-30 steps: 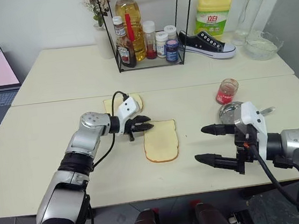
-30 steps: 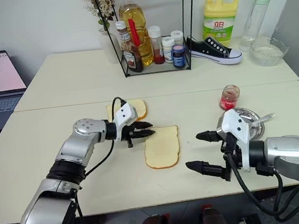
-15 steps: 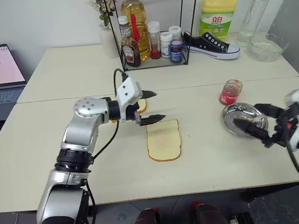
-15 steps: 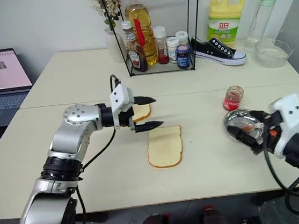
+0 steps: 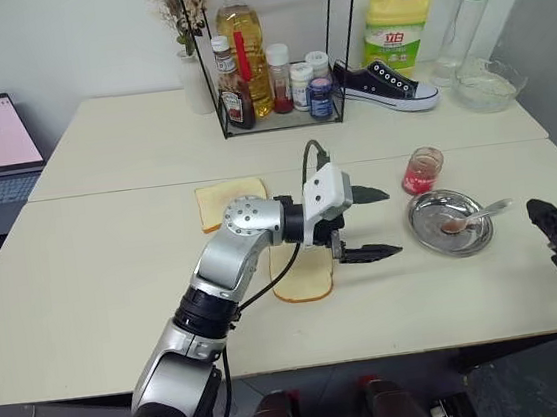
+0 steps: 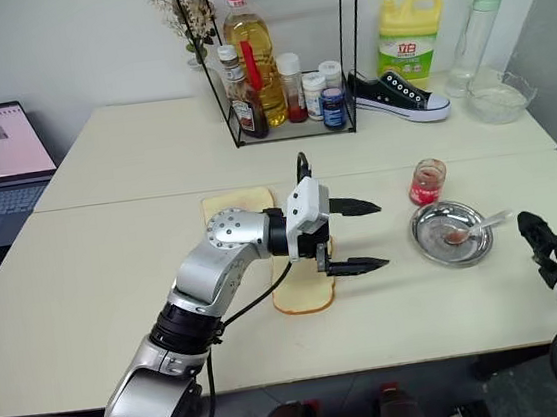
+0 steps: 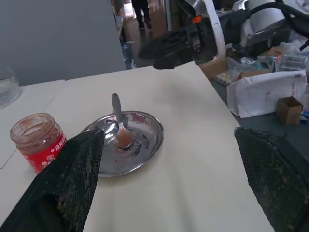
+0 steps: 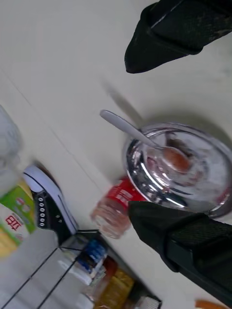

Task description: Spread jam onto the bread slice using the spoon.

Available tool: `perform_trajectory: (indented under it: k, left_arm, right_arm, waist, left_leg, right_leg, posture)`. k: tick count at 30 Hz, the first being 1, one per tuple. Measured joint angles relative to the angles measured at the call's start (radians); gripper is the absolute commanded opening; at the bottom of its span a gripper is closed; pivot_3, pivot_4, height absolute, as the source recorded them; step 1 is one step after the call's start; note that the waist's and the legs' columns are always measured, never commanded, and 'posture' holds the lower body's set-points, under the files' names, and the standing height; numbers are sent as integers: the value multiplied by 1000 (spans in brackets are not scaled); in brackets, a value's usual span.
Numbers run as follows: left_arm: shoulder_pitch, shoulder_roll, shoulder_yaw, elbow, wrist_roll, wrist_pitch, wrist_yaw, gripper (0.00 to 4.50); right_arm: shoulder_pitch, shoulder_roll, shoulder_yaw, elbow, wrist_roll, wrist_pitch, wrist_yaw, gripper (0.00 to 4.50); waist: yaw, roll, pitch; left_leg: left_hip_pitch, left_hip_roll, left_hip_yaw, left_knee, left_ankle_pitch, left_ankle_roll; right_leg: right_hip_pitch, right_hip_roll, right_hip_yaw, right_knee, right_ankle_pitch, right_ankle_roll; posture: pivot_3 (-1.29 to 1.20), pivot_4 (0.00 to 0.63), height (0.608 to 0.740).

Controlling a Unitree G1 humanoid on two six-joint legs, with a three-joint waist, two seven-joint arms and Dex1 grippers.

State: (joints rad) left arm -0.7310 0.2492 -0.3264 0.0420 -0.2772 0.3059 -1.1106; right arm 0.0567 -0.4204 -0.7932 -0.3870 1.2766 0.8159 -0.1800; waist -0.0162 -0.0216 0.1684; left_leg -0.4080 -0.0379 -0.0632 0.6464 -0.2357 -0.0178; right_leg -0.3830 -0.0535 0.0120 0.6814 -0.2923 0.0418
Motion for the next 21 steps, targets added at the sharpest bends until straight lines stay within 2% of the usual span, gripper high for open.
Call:
perform_trajectory:
  k: [9, 21]
  left_arm:
    - [34, 38, 18, -90, -4, 86, 63, 4467]
    - [74, 87, 41, -198, -34, 182, 130, 4467]
  right_arm:
    - [-199, -79, 94, 400, -78, -22, 165, 4500]
    - [-371, -87, 151, 686, -199, -40, 304, 4500]
  waist:
    - [-11, 3, -2]
    - [-10, 4, -2]
  left_leg:
    - [0, 0, 2, -1, 0, 0]
    - [1, 1, 3, -1, 0, 0]
  right_leg:
    - [0, 0, 2, 0, 0, 0]
    - [0, 0, 2, -1, 0, 0]
  posture:
    - [0, 150, 740]
    - [0, 150, 740]
